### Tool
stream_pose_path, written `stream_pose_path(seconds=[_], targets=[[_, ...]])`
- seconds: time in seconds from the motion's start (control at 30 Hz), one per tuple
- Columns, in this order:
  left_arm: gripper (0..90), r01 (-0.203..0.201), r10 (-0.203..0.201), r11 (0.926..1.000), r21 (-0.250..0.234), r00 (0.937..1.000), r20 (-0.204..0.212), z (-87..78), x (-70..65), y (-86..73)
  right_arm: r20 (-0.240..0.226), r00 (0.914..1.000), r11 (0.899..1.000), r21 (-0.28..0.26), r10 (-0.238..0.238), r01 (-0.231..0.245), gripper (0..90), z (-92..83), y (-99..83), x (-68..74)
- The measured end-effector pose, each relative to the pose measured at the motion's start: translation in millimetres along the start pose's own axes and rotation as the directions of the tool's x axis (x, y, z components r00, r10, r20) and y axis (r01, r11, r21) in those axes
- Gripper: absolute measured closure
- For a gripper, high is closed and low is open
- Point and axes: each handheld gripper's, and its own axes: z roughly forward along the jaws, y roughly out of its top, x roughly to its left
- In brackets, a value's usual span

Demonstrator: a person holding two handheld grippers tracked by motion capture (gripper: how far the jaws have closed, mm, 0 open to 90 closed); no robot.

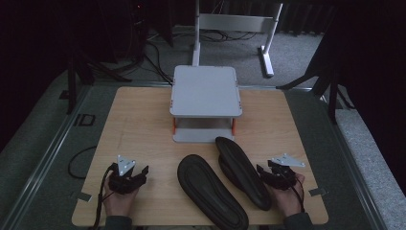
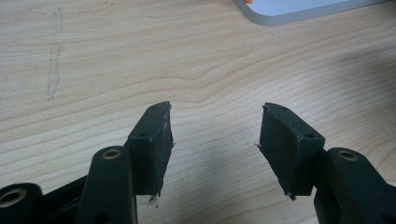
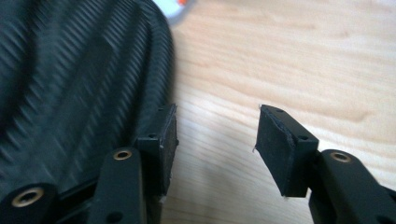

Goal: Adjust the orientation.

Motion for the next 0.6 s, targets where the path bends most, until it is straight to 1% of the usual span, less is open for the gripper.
stream_pose_path(seconds=[0.1,0.17,0.2,0.23,0.3,0.33,0.37,0.4,0.43,0.5,0.53,0.6], targets=[[44.0,0.002,-0.002,1.0000,-0.002,1.0000,0.001,-0.1,0.1,-0.2,-0.006,0.9998,0.999,-0.026,-0.021,0.021,43.8,-8.0,3.5,7.3],[44.1,0.003,-0.003,1.0000,-0.003,1.0000,0.001,-0.3,0.4,-0.2,-0.022,0.9991,0.998,-0.047,-0.038,0.037,41.6,-15.6,6.8,14.7],[44.1,0.003,-0.003,1.0000,-0.003,1.0000,0.001,-0.3,0.4,-0.2,-0.022,0.9991,0.998,-0.047,-0.038,0.037,41.6,-15.6,6.8,14.7],[44.1,0.002,-0.002,1.0000,-0.002,1.0000,-0.001,-0.3,0.6,-0.2,-0.044,0.9965,0.995,-0.075,-0.070,0.067,40.3,-25.3,11.5,26.4],[44.1,0.003,-0.003,1.0000,-0.004,1.0000,-0.002,-0.1,0.4,-0.3,-0.077,0.9915,0.991,-0.091,-0.105,0.098,39.8,-31.6,14.9,37.9],[44.1,0.003,-0.003,1.0000,-0.004,1.0000,-0.002,-0.1,0.4,-0.3,-0.077,0.9915,0.991,-0.091,-0.105,0.098,39.8,-31.6,14.9,37.9],[44.1,0.003,-0.003,1.0000,-0.002,1.0000,-0.002,-0.1,0.4,-0.3,-0.094,0.9868,0.988,-0.099,-0.132,0.122,39.6,-34.2,16.5,45.3],[44.1,0.002,-0.002,1.0000,-0.002,1.0000,-0.004,-0.3,0.3,-0.3,-0.115,0.9793,0.982,-0.108,-0.167,0.155,39.5,-36.2,17.8,54.6],[44.1,0.001,-0.001,1.0000,-0.002,1.0000,-0.005,-0.5,0.2,-0.2,-0.133,0.9728,0.979,-0.105,-0.190,0.177,38.9,-36.5,18.3,61.4],[44.1,-0.001,0.001,1.0000,-0.005,1.0000,-0.006,-1.0,0.3,-0.1,-0.150,0.9628,0.973,-0.096,-0.225,0.212,38.8,-34.3,16.8,73.9],[44.1,-0.002,0.002,1.0000,-0.004,1.0000,-0.005,-1.2,0.4,0.0,-0.161,0.9574,0.970,-0.087,-0.240,0.228,38.8,-32.0,15.2,78.7],[44.1,-0.002,0.002,1.0000,-0.004,1.0000,-0.006,-1.1,0.5,0.0,-0.180,0.9494,0.966,-0.061,-0.257,0.250,38.3,-25.1,11.2,85.5]])
